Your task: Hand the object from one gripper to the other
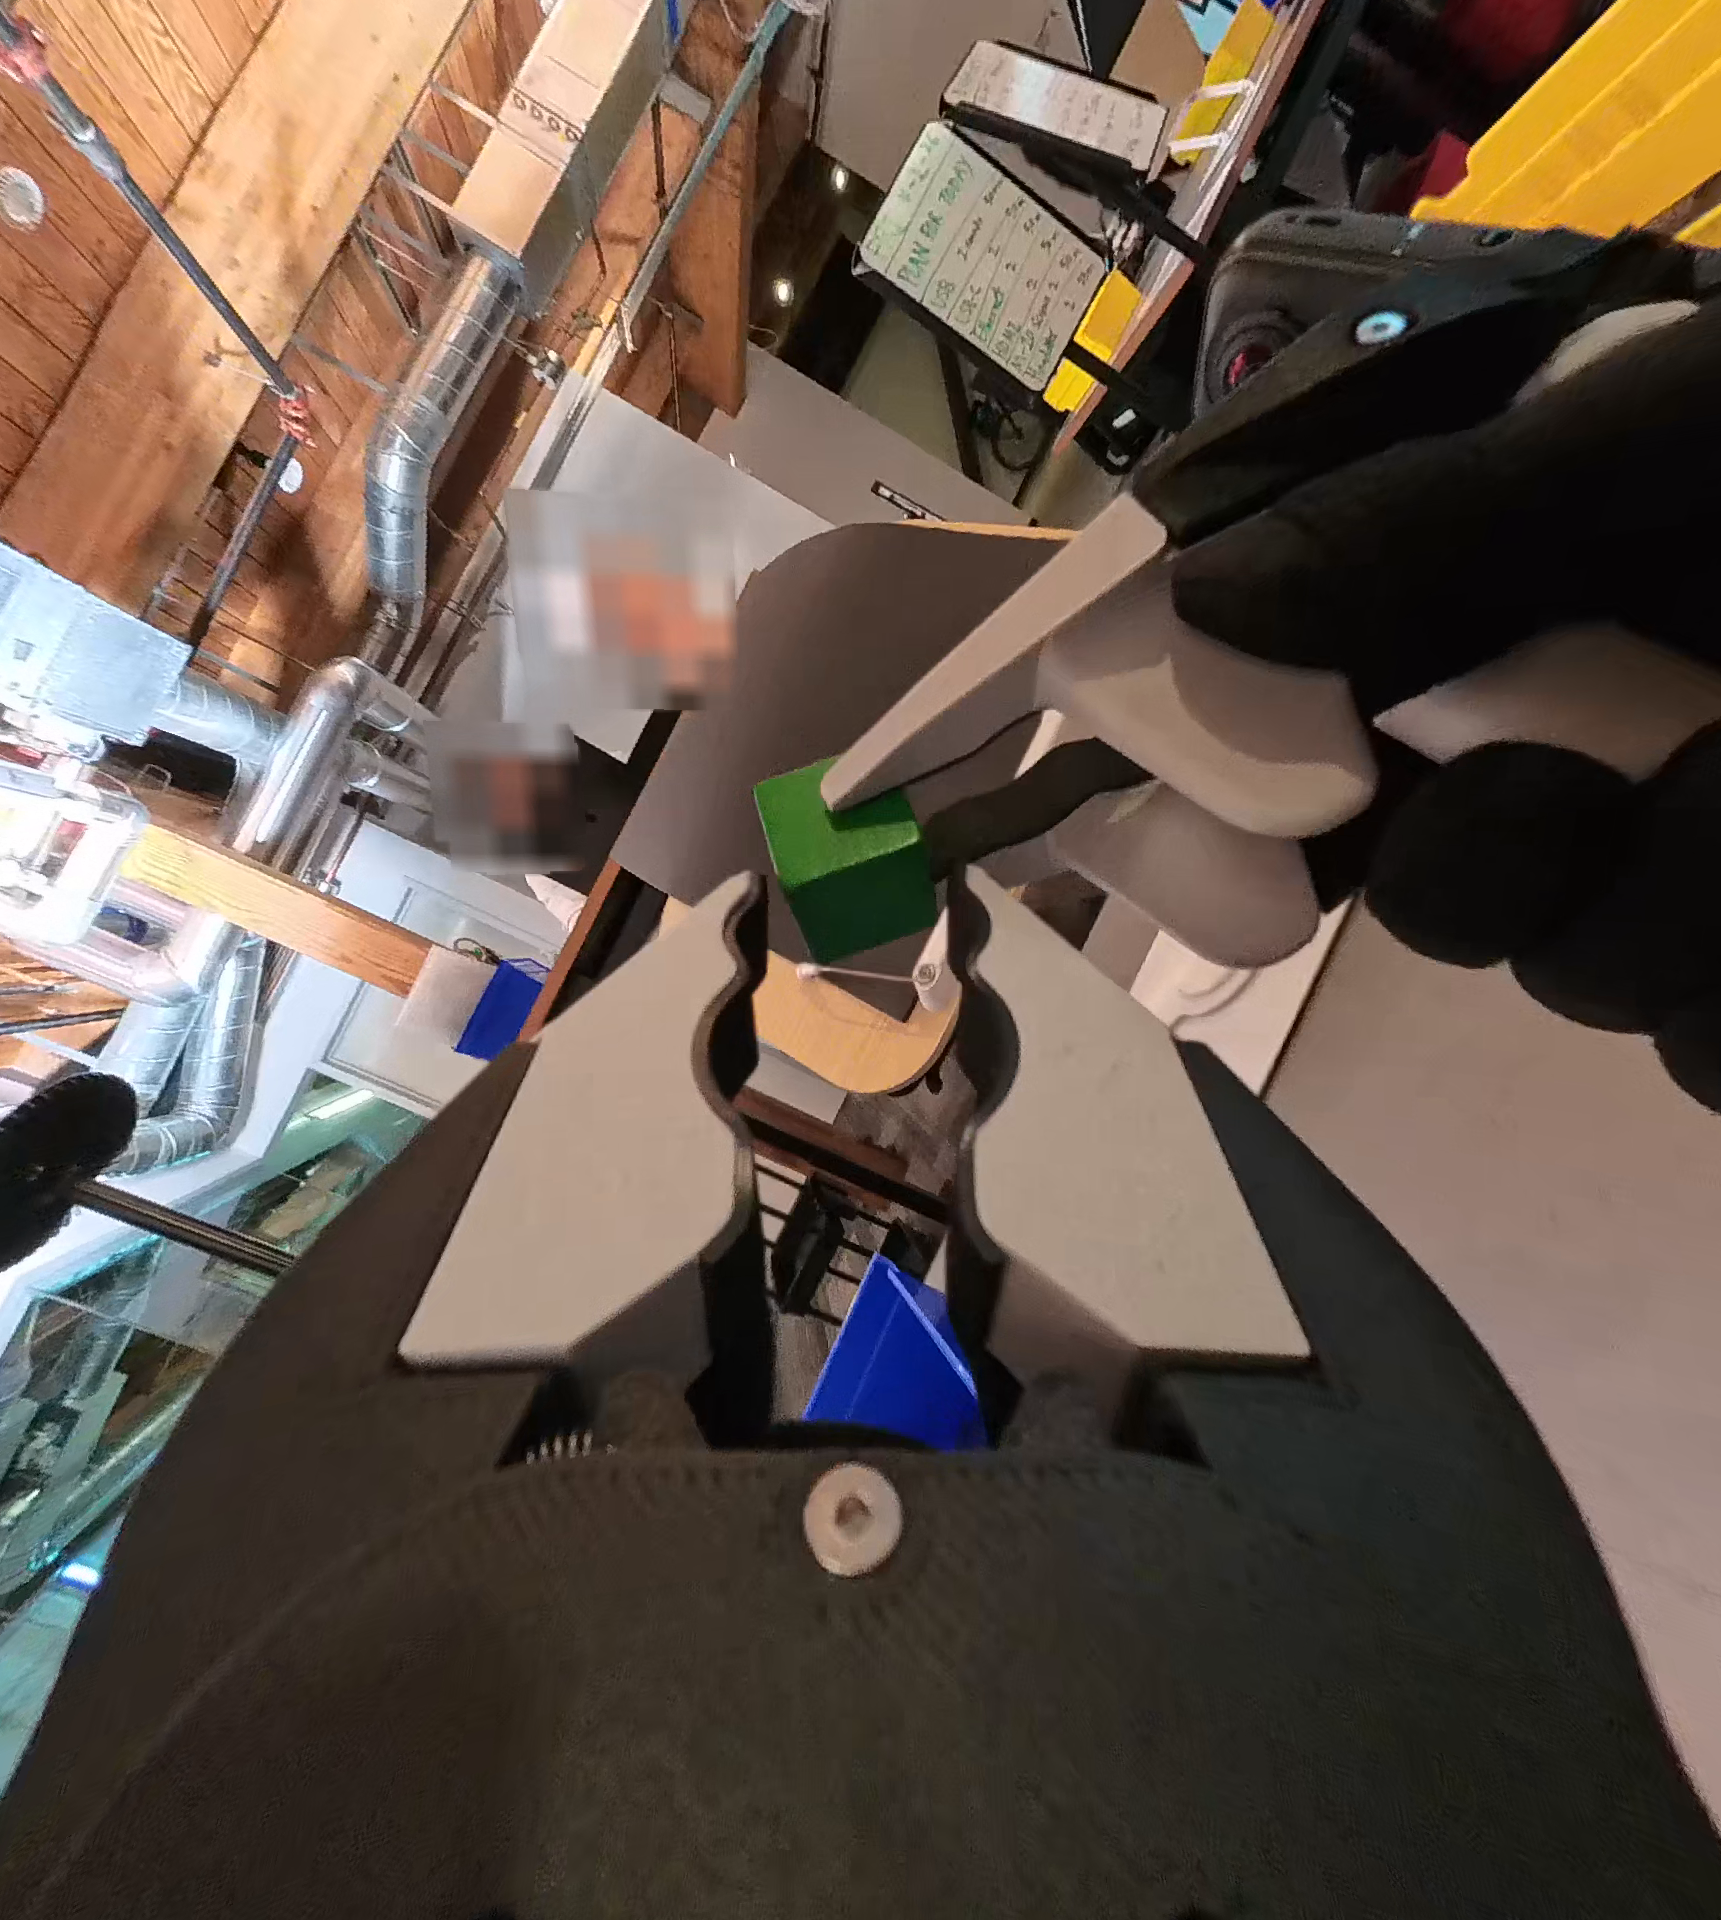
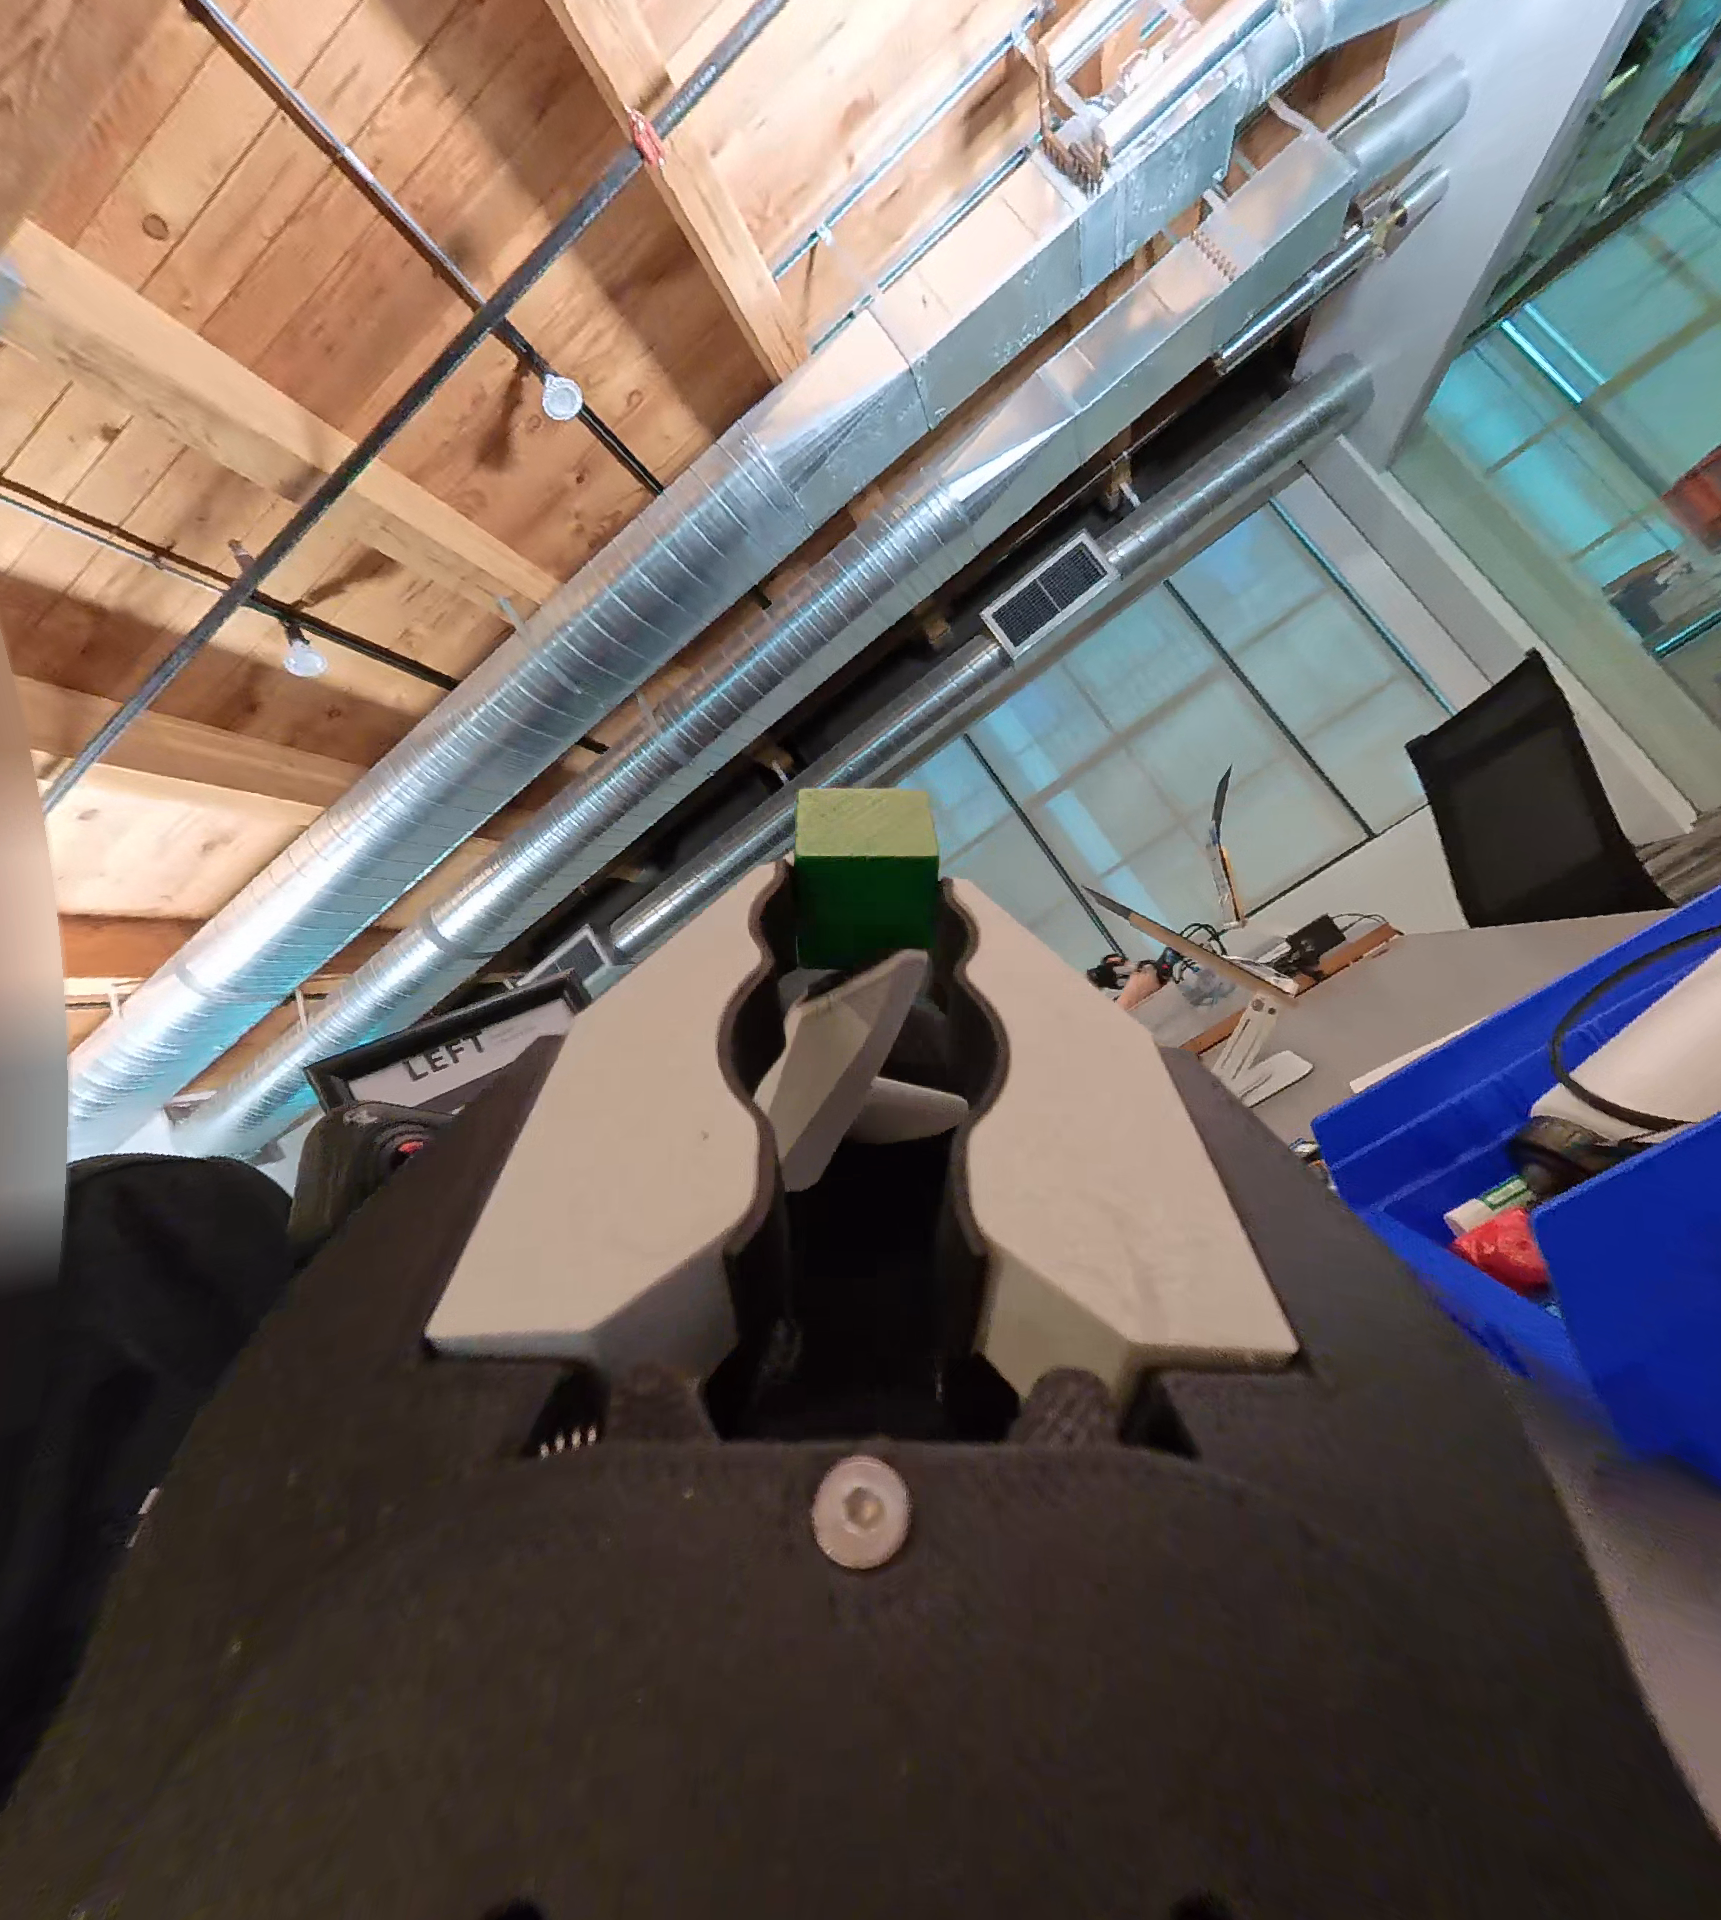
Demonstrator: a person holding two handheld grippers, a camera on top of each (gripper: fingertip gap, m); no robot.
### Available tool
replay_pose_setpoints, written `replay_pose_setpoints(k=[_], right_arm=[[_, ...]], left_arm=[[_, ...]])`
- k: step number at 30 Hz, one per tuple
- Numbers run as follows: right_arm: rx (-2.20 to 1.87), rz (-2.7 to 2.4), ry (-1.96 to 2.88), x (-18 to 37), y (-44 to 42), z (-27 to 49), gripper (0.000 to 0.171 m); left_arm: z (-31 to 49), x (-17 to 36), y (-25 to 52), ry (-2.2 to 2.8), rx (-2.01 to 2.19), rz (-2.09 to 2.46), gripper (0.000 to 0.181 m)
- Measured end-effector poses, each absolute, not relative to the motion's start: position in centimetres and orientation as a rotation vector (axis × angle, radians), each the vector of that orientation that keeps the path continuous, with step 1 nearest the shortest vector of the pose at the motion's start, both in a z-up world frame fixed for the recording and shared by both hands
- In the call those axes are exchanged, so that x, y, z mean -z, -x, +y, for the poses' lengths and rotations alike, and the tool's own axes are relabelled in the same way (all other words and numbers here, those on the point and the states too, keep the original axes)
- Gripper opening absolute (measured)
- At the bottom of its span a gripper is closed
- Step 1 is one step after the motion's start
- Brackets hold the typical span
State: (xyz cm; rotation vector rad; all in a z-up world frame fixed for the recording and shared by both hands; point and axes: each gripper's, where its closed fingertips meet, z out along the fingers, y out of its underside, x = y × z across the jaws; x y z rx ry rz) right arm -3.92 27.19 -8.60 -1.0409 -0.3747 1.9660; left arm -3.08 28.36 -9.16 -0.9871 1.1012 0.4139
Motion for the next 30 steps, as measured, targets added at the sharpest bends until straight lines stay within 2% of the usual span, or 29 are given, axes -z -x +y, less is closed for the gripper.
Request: replay_pose_setpoints(k=[6, 11, 12, 19, 26, 30], right_arm=[[-2.000, -0.353, 1.029, 8.6, 4.1, 27.0, 0.024], [-1.865, -0.453, 1.129, 9.6, 4.4, 27.5, 0.061], [-1.804, -0.514, 1.159, 9.8, 4.5, 27.4, 0.064], [-1.235, -0.977, 1.122, 9.6, 3.2, 25.8, 0.064], [-0.503, -1.393, 0.940, 10.1, 3.6, 23.4, 0.062], [-0.262, -1.545, 0.818, 10.6, 4.5, 21.9, 0.060]], left_arm=[[28.2, 9.0, 3.1, 0.986, -0.408, 1.104, 0.027], [28.1, 9.6, 2.9, 1.062, -0.295, 1.194, 0.026], [28.3, 9.5, 3.2, 1.086, -0.277, 1.202, 0.026], [26.6, 9.6, 3.7, 1.330, 0.238, 1.311, 0.026], [22.5, 8.9, 4.1, 1.464, 1.027, 1.315, 0.027], [19.8, 10.9, 4.0, 1.485, 1.342, 1.434, 0.027]])
